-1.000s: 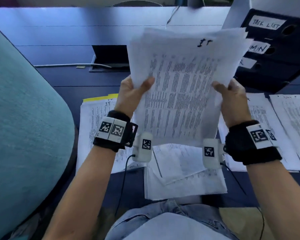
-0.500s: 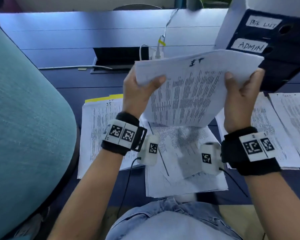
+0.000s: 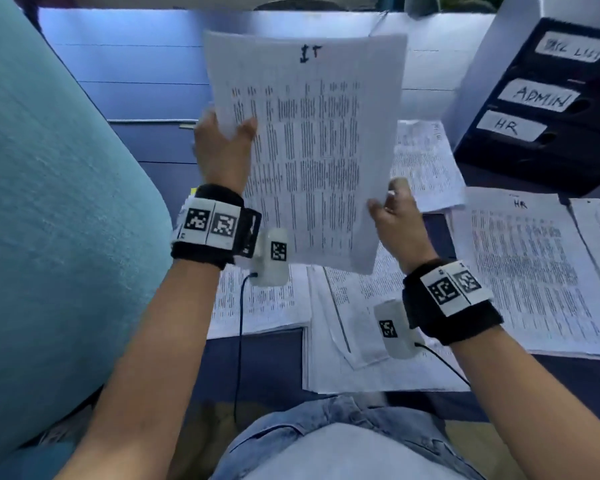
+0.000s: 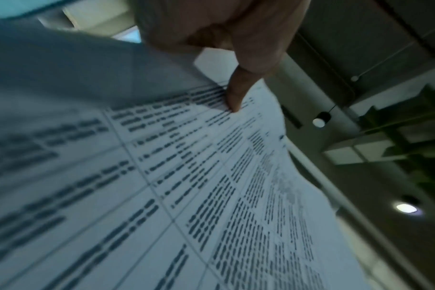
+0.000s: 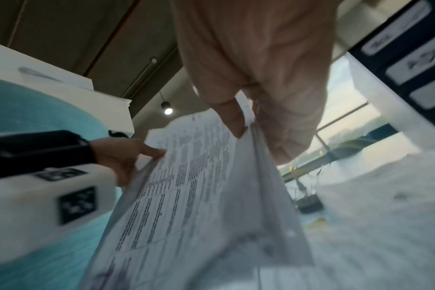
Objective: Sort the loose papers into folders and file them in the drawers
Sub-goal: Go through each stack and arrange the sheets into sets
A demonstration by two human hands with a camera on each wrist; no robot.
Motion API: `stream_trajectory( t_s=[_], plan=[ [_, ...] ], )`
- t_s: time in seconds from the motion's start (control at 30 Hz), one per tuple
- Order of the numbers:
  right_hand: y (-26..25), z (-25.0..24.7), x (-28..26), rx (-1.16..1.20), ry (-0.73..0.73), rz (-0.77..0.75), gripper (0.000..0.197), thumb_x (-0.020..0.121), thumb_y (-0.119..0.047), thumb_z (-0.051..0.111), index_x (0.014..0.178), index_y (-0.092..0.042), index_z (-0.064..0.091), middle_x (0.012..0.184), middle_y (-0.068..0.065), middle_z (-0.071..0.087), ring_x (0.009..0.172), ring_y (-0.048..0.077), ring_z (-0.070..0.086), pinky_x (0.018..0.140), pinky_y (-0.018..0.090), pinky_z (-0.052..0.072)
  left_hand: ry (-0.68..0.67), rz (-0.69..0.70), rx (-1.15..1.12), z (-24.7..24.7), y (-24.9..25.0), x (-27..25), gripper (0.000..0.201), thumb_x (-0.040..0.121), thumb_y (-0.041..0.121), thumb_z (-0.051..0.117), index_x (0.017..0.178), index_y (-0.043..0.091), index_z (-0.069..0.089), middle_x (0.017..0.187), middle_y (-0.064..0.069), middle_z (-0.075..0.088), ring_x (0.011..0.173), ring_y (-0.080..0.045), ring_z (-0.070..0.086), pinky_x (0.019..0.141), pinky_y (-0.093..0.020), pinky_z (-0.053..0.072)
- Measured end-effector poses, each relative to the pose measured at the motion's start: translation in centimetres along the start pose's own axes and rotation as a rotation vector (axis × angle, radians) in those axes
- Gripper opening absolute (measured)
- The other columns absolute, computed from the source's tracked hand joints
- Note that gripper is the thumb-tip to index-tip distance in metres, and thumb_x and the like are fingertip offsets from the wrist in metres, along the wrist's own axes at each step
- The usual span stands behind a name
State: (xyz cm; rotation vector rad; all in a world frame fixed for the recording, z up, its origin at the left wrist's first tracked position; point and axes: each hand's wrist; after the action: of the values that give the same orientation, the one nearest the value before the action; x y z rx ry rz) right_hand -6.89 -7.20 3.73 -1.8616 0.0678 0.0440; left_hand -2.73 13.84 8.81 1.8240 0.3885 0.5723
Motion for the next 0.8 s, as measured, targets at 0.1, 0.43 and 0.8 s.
stream_trajectory(
  t_s=[0.1,0.43,0.8],
  plan=[
    [0.9,2.9,-0.2,-0.119,-0.123,0.088,0.013,0.092,-0.007,0.052,0.097,-0.013,0.043,0.106,0.018,0.065,0.093,0.03,0.063,0.082,0.041,0.053,0.117,-0.106,0.254,-1.0,-2.7,1.0,0.029,0.081,0.016,0.061,0.108,0.007,0.058,0.112,-0.01,0.066,0.103,-0.028,0.061,0.085,-0.032,0.048],
    [3.3,8.3,-0.8,-0.425,-0.411,0.242,0.02,0.09,0.003,0.049,0.109,-0.003,0.051,0.089,0.018,0.059,0.055,0.025,0.06,0.054,0.035,0.055,0.027,-0.344,0.656,-3.0,-9.7,0.8,0.046,0.086,-0.002,0.049,0.128,0.006,0.033,0.122,-0.02,0.055,0.112,-0.036,0.054,0.092,-0.041,0.043],
    [4.1,5.1,0.3,-0.474,-0.274,0.206,0.044,0.09,-0.009,0.056,0.133,-0.006,0.047,0.1,0.014,0.065,0.095,0.024,0.06,0.087,0.023,0.04,-0.184,-0.268,0.92,0.0,-10.9,-0.6,0.088,0.076,0.007,0.063,0.146,0.006,0.01,0.149,-0.016,0.011,0.139,-0.033,0.012,0.113,-0.047,0.014]
  ],
)
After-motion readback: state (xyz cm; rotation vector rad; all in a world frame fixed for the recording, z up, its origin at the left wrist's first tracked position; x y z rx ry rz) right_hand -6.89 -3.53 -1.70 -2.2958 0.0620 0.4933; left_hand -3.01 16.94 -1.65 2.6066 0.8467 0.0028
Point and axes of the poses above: each hand's wrist, its own x-axis towards the middle knuckle, its own z-axis out of the palm, y = z × x
